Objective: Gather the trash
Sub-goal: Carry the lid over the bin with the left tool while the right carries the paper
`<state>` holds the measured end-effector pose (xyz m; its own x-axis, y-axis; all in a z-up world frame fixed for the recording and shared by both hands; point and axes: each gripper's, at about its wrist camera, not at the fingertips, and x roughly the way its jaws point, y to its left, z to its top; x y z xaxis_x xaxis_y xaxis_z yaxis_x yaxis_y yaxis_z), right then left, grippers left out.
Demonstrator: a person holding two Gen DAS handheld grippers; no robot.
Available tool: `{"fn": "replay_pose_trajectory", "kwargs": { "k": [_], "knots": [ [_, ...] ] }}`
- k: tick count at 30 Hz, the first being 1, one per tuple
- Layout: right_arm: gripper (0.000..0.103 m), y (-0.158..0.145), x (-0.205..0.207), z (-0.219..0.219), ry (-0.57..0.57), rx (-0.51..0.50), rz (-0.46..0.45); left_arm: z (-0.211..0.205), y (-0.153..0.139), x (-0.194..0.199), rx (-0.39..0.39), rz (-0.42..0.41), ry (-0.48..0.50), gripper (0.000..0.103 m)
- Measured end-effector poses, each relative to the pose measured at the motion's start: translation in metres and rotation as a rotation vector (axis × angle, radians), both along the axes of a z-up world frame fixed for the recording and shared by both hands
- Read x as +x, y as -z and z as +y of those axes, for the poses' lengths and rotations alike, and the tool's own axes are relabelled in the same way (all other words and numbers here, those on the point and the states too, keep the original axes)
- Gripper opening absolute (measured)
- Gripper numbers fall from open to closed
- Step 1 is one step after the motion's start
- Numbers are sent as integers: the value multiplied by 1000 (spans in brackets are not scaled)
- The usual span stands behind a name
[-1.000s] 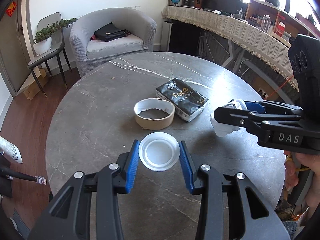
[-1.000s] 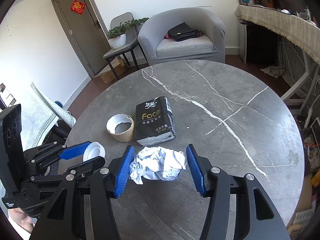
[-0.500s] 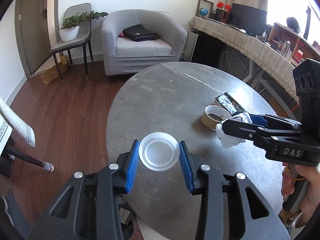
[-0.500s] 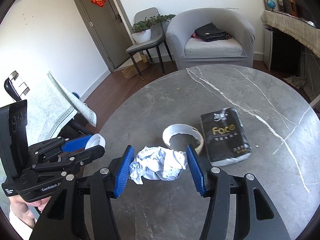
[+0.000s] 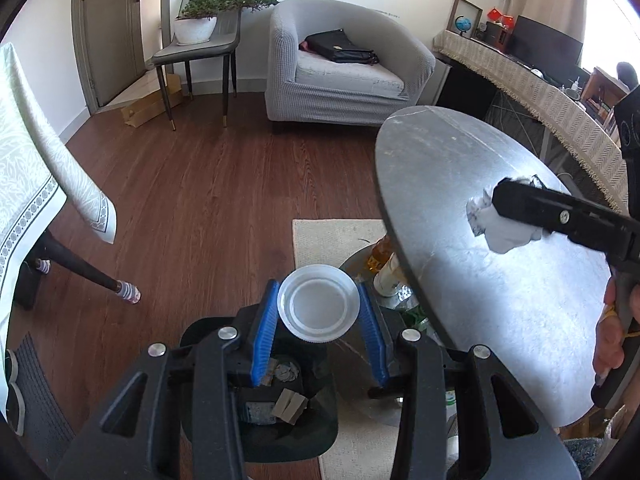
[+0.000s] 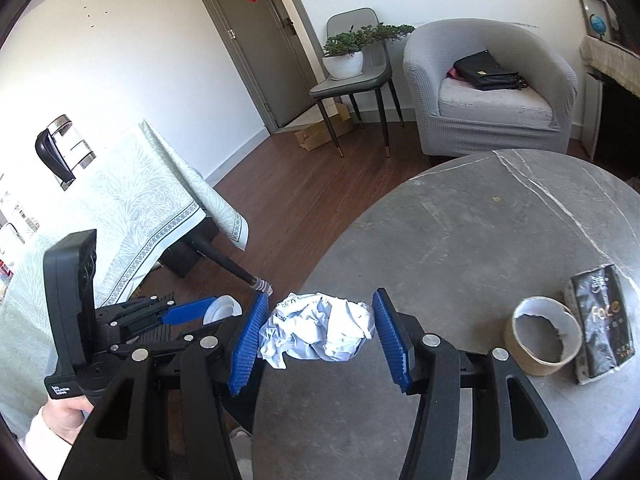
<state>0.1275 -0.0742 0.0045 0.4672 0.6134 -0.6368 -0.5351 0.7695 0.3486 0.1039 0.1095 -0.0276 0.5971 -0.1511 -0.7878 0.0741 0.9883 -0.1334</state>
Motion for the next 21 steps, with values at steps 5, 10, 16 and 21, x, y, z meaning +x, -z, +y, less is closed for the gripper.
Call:
{"fn": "replay_pose_trajectory", "kwargs": {
  "k": [5, 10, 16, 21],
  "knots": [
    [55, -3, -2, 35, -55, -15, -18, 19, 28, -14, 39, 67, 3, 42],
    [55, 0, -7, 65, -96, -38, -22, 34, 58, -24, 31, 150, 14, 42],
    [55, 7, -10, 93, -126, -65, -23, 59, 87, -32, 25, 240, -11, 42],
    [55, 14, -11, 113, -144, -89, -21, 73, 111, -37, 33, 313, 1, 42]
  ]
}}
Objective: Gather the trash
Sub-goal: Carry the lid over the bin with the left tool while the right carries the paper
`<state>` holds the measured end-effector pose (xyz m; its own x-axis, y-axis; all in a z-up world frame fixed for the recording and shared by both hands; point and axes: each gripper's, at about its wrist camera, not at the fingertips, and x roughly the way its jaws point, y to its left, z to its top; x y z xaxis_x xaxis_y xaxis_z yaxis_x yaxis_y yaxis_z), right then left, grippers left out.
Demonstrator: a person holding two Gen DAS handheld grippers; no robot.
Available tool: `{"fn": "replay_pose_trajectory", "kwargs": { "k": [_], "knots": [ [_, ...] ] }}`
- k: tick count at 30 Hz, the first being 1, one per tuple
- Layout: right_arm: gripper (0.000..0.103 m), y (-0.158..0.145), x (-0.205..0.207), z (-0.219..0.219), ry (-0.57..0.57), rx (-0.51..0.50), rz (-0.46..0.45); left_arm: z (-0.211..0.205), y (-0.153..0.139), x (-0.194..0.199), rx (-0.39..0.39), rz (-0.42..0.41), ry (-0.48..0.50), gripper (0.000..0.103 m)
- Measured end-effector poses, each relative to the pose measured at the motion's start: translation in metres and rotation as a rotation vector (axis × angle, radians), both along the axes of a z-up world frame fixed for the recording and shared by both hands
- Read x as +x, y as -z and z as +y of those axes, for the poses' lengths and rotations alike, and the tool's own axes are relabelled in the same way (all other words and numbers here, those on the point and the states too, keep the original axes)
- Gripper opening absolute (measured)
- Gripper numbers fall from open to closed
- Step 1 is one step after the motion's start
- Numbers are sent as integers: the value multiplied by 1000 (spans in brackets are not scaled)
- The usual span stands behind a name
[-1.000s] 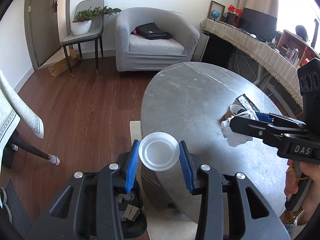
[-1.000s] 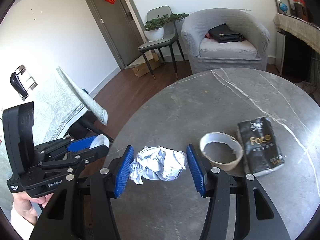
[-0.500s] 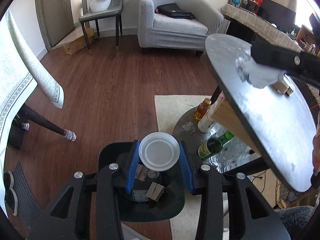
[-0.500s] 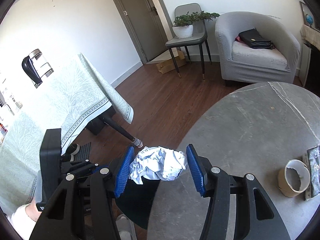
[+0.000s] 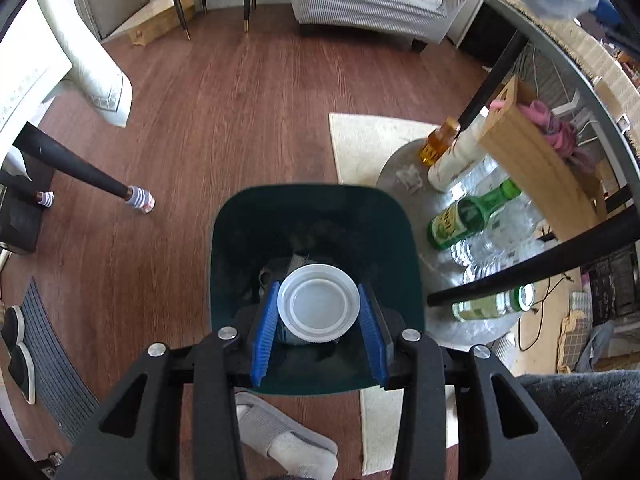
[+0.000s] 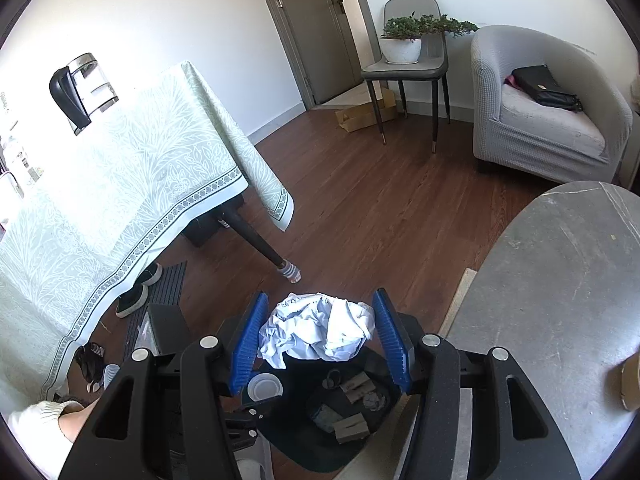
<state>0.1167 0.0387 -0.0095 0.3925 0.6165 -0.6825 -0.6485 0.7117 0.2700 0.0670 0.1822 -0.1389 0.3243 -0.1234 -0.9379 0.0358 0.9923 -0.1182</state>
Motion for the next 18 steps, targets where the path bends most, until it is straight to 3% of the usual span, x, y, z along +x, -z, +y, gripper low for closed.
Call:
{"fn": "replay_pose_trajectory", "kwargs": {
  "k": [8, 11, 18],
  "knots": [
    [55, 7, 2, 28, -25, -9, 6, 10, 33, -5, 13, 87, 4, 42],
    [55, 11, 3, 34, -28, -13, 13, 10, 39, -8, 8, 103, 31, 63],
    [55, 27, 6, 53, -39, -45, 32, 22, 31, -14, 19, 70, 22, 63]
  ]
}}
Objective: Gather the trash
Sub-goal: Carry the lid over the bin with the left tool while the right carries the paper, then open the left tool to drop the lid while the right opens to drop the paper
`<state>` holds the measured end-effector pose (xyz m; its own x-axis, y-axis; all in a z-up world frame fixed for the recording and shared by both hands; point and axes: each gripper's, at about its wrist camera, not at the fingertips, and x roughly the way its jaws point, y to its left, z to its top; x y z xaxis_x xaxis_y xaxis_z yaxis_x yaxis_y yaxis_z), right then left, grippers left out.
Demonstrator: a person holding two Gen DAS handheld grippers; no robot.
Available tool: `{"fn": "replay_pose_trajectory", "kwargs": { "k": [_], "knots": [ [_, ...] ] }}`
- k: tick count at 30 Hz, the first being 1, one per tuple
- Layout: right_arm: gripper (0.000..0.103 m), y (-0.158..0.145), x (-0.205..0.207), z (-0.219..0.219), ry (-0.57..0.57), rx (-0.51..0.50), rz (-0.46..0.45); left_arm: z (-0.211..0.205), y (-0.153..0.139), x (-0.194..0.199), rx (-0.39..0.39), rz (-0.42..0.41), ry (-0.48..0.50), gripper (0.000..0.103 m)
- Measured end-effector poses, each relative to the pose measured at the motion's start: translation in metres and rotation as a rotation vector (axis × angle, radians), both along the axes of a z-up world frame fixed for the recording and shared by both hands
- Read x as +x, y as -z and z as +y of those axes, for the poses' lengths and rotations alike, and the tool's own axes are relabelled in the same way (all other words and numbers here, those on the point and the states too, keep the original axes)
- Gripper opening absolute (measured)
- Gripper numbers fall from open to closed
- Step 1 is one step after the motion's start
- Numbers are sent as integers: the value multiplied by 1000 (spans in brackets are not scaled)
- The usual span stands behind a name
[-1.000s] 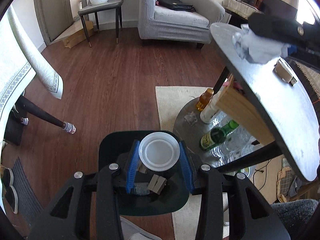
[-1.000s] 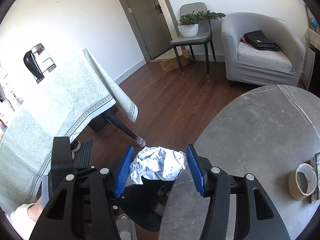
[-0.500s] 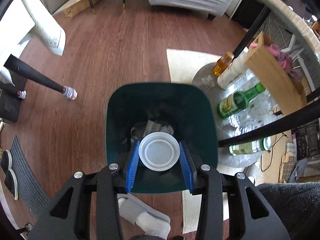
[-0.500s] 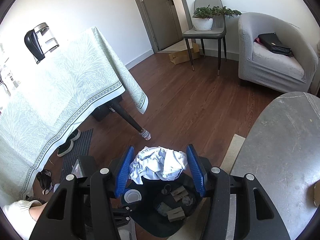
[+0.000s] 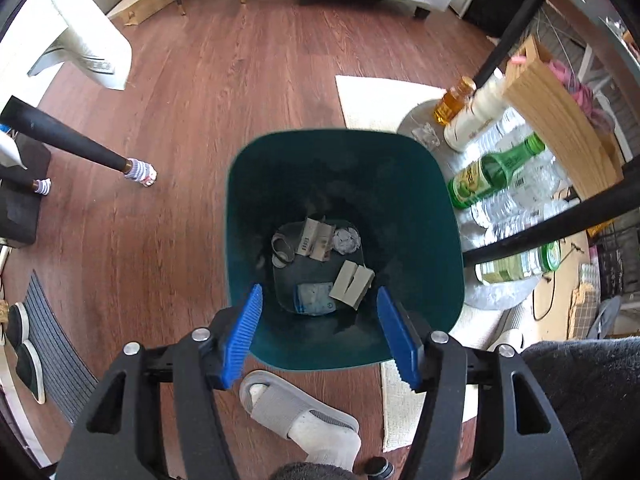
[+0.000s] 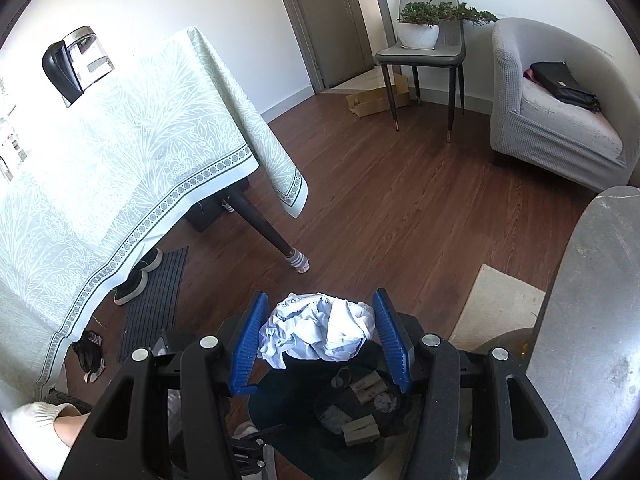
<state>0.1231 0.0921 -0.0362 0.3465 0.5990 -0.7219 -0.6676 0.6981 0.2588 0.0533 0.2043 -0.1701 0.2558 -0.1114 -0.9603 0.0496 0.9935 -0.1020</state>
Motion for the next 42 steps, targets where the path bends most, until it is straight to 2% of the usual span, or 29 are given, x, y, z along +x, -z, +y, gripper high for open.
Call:
{"fn": "replay_pose_trajectory", "kwargs": {
  "k": [7, 12, 16, 27, 32, 38, 41, 42],
  "knots": [
    [55, 26, -1, 16, -8, -76, 18, 35, -42, -7, -13, -150, -110, 62],
    [55, 46, -5, 25, -24, -132, 39, 59, -78, -7, -45, -274, -199, 53],
    [55, 58, -11, 32, -44, -173, 44, 66, -100, -4, -60, -342, -230, 48],
    [55, 96, -29, 50, -123, -315, 55, 60, -137, 2, -106, -429, -225, 33],
    [55, 118, -36, 54, -160, -381, 90, 62, -150, 3, -146, -465, -256, 33],
    [56, 150, -50, 57, -212, -500, 113, 57, -162, 5, -143, -490, -274, 33],
    [60, 162, -57, 58, -238, -557, 108, 53, -165, 6, -153, -498, -269, 33],
    [65, 164, -60, 58, -243, -574, 103, 52, -166, 7, -153, -500, -268, 33]
  ]
}}
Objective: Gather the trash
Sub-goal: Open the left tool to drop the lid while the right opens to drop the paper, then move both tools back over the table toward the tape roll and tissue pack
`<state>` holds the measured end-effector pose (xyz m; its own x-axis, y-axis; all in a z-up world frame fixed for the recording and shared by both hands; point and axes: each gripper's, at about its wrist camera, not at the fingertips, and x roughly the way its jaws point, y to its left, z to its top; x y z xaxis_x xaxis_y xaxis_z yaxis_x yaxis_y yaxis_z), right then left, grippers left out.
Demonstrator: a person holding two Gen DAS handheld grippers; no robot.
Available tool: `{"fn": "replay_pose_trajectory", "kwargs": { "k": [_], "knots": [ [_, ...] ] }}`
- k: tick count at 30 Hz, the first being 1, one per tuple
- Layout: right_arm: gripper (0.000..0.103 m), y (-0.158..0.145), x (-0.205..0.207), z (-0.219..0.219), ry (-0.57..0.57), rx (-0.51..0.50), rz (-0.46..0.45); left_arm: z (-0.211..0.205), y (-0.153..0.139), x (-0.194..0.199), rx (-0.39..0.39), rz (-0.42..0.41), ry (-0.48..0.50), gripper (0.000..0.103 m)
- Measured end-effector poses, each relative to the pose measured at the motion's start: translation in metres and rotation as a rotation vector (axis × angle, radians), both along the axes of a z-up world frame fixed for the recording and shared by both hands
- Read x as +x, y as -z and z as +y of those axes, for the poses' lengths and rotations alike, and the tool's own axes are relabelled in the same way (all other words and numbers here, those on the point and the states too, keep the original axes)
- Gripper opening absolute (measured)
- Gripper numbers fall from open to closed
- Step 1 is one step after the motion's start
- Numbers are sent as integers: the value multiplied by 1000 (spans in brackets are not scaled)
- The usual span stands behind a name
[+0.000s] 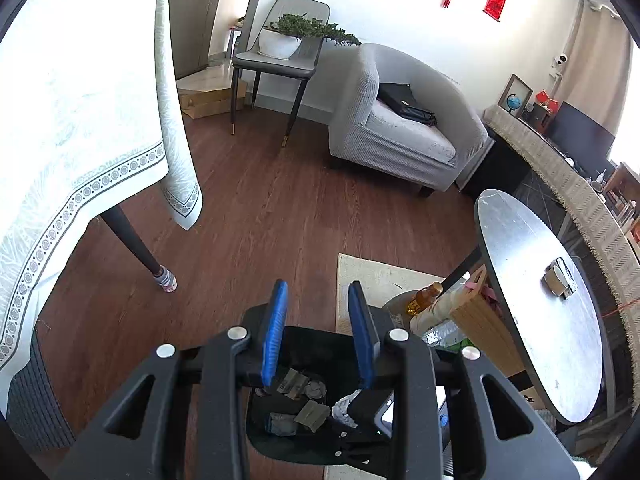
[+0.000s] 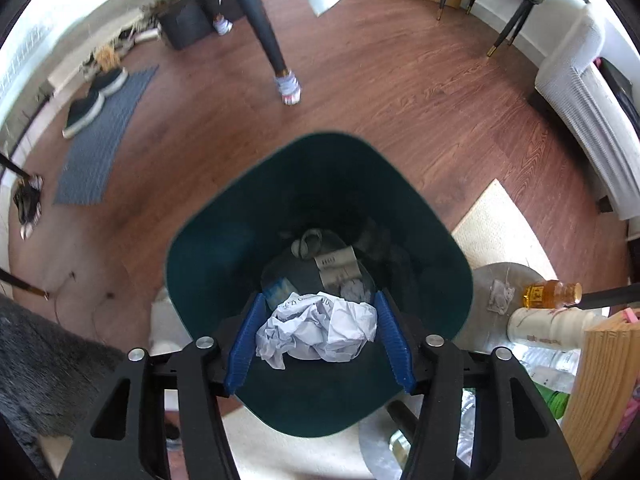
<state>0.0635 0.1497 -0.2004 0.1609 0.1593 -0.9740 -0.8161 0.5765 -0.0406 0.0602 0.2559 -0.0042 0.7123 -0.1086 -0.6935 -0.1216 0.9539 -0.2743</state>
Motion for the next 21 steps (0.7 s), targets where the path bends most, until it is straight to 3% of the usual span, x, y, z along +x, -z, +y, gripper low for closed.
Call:
{"fn": "replay_pose_trajectory", "kwargs": {
  "k": [10, 15, 21],
  "knots": [
    [68, -12, -7, -15, -28, 28, -18, 5, -15, -2, 9, -58, -34, 33],
    [67, -49, -11, -19, -31, 137, -33, 8, -27, 0, 12, -86, -64, 33],
    [59, -115, -16, -31, -37, 283, -115, -2, -46, 0, 22, -139, -62, 37]
  ]
}}
